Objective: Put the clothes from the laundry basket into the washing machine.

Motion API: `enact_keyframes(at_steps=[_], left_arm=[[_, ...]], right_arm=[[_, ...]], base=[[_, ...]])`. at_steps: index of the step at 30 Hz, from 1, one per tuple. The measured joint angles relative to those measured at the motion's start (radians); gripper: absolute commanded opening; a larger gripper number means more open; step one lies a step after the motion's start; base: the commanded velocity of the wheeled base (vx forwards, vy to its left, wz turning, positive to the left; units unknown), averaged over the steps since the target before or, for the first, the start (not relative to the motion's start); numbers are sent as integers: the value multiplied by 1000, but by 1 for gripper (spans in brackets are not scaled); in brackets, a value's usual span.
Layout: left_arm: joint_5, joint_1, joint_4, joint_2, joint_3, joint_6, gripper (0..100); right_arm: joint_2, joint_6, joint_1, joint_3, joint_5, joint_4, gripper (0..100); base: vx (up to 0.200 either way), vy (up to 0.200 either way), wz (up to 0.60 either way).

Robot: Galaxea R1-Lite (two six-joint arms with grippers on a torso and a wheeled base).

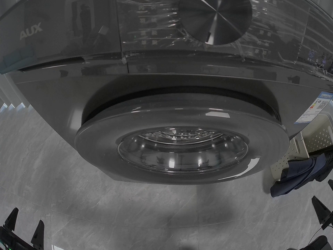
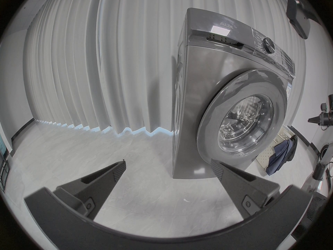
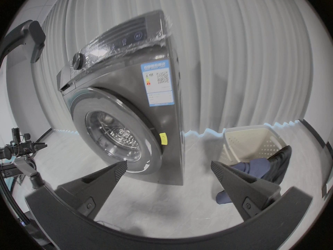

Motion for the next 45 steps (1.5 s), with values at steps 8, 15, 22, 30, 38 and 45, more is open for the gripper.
enact_keyframes(at_steps=[8, 15, 22, 30, 38, 45], left_arm=[[0, 0, 0, 0, 0, 0, 100], [0, 0, 0, 0, 0, 0, 100], [0, 0, 0, 0, 0, 0, 100], [0, 0, 0, 0, 0, -1, 100], [0, 0, 0, 0, 0, -1, 100], [0, 0, 0, 0, 0, -1, 100]], right_arm=[[269, -31, 126, 9, 71, -160, 100], [452, -46, 267, -18, 84, -267, 100], [615, -22, 353, -72, 49, -371, 100], [741, -20, 379, -138, 8, -431, 100], [844, -20, 397, -212, -2, -438, 100], [873, -14, 456, -209, -6, -434, 100]], base=[[0, -75, 0], [0, 0, 0], [0, 0, 0], [0, 0, 0], [0, 0, 0], [0, 0, 0]])
